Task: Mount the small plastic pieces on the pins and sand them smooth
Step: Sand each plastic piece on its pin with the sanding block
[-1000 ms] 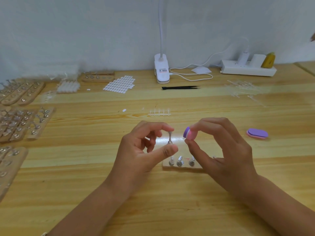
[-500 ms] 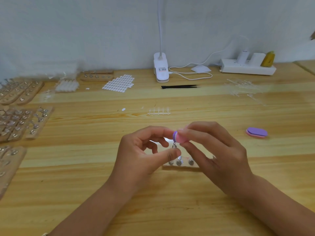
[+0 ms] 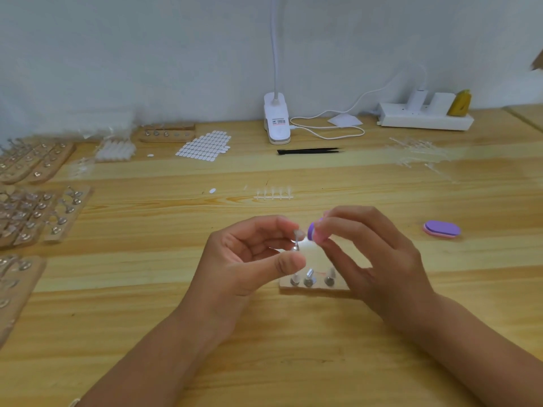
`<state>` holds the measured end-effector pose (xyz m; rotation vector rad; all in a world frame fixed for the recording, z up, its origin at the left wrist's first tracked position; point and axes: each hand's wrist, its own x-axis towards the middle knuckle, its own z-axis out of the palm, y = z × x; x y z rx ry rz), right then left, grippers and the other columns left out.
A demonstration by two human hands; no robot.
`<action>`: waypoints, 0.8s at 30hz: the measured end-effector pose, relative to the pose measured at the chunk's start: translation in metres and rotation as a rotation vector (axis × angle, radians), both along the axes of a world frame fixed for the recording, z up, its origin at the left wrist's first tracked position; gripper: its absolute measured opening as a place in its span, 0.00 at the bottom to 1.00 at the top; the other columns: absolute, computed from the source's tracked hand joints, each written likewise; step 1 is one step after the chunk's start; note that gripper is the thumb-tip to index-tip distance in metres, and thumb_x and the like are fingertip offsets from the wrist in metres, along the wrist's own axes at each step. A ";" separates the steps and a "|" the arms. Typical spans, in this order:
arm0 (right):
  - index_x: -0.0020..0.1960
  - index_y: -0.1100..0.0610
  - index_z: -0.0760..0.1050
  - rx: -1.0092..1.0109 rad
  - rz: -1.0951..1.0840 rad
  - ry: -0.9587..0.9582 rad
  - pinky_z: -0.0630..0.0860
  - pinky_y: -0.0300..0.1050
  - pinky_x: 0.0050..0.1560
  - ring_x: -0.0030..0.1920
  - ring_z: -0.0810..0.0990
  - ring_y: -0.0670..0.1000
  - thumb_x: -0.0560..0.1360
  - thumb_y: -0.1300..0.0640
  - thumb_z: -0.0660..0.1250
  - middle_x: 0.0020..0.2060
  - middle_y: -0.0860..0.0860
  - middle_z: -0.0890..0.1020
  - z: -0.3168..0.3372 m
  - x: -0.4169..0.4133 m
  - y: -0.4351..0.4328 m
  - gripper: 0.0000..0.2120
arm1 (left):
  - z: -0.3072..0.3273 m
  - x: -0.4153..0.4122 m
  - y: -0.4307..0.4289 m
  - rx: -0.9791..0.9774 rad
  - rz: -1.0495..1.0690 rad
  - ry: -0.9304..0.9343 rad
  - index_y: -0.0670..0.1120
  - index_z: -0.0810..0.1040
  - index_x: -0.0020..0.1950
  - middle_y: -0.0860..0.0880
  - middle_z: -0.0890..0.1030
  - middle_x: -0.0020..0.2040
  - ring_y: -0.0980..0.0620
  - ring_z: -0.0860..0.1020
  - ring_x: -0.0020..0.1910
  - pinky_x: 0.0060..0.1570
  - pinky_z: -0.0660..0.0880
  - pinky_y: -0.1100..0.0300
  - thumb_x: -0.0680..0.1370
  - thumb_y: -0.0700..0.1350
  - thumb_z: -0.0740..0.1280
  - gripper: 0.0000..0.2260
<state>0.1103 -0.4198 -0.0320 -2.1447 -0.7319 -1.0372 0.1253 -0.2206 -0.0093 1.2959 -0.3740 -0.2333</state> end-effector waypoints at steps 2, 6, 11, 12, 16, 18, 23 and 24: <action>0.54 0.61 0.81 0.049 -0.021 0.009 0.78 0.43 0.54 0.51 0.81 0.50 0.77 0.67 0.71 0.48 0.55 0.82 0.003 0.001 -0.003 0.06 | 0.001 0.001 0.000 -0.051 -0.034 0.031 0.48 0.85 0.47 0.48 0.84 0.44 0.55 0.81 0.42 0.44 0.77 0.65 0.63 0.41 0.79 0.14; 0.59 0.59 0.75 0.042 0.027 -0.128 0.73 0.34 0.61 0.56 0.79 0.46 0.77 0.65 0.71 0.51 0.51 0.80 0.006 -0.005 0.006 0.11 | 0.001 0.002 0.000 -0.104 -0.138 0.136 0.46 0.85 0.50 0.48 0.84 0.43 0.55 0.80 0.39 0.43 0.77 0.65 0.62 0.49 0.82 0.19; 0.55 0.60 0.79 0.016 0.016 -0.091 0.77 0.39 0.56 0.51 0.80 0.50 0.77 0.68 0.71 0.47 0.57 0.82 0.006 -0.001 0.002 0.09 | 0.001 0.002 0.000 -0.079 -0.156 0.113 0.47 0.85 0.49 0.49 0.84 0.43 0.55 0.80 0.39 0.42 0.77 0.65 0.62 0.49 0.82 0.18; 0.55 0.60 0.79 0.029 0.007 -0.075 0.77 0.38 0.56 0.51 0.80 0.49 0.76 0.69 0.71 0.46 0.57 0.82 0.007 0.000 0.000 0.09 | 0.002 0.001 0.000 -0.086 -0.155 0.108 0.47 0.85 0.49 0.49 0.84 0.43 0.55 0.80 0.39 0.42 0.77 0.65 0.62 0.49 0.82 0.18; 0.57 0.59 0.76 0.066 0.046 -0.116 0.75 0.37 0.58 0.54 0.80 0.48 0.77 0.65 0.71 0.50 0.52 0.80 0.006 -0.005 0.003 0.10 | 0.002 0.001 0.000 -0.083 -0.140 0.117 0.47 0.84 0.50 0.48 0.83 0.43 0.54 0.80 0.39 0.43 0.77 0.64 0.61 0.50 0.82 0.20; 0.58 0.60 0.76 0.038 0.081 -0.116 0.77 0.40 0.56 0.53 0.81 0.51 0.78 0.65 0.70 0.50 0.54 0.81 0.004 -0.006 0.005 0.09 | 0.002 0.001 0.000 -0.082 -0.143 0.124 0.47 0.84 0.50 0.49 0.83 0.43 0.54 0.80 0.39 0.44 0.77 0.63 0.61 0.50 0.82 0.20; 0.56 0.59 0.77 0.049 0.017 -0.085 0.77 0.41 0.56 0.52 0.80 0.50 0.76 0.68 0.71 0.48 0.55 0.81 0.005 -0.001 0.000 0.10 | 0.002 0.001 0.000 -0.119 -0.158 0.119 0.46 0.84 0.50 0.48 0.83 0.44 0.54 0.79 0.40 0.44 0.76 0.63 0.63 0.49 0.82 0.19; 0.56 0.59 0.76 0.055 0.030 -0.109 0.76 0.39 0.57 0.53 0.80 0.50 0.77 0.66 0.71 0.49 0.54 0.80 0.005 -0.003 0.002 0.10 | 0.002 0.002 0.000 -0.118 -0.159 0.124 0.46 0.84 0.51 0.48 0.83 0.44 0.53 0.79 0.41 0.45 0.76 0.63 0.63 0.49 0.82 0.19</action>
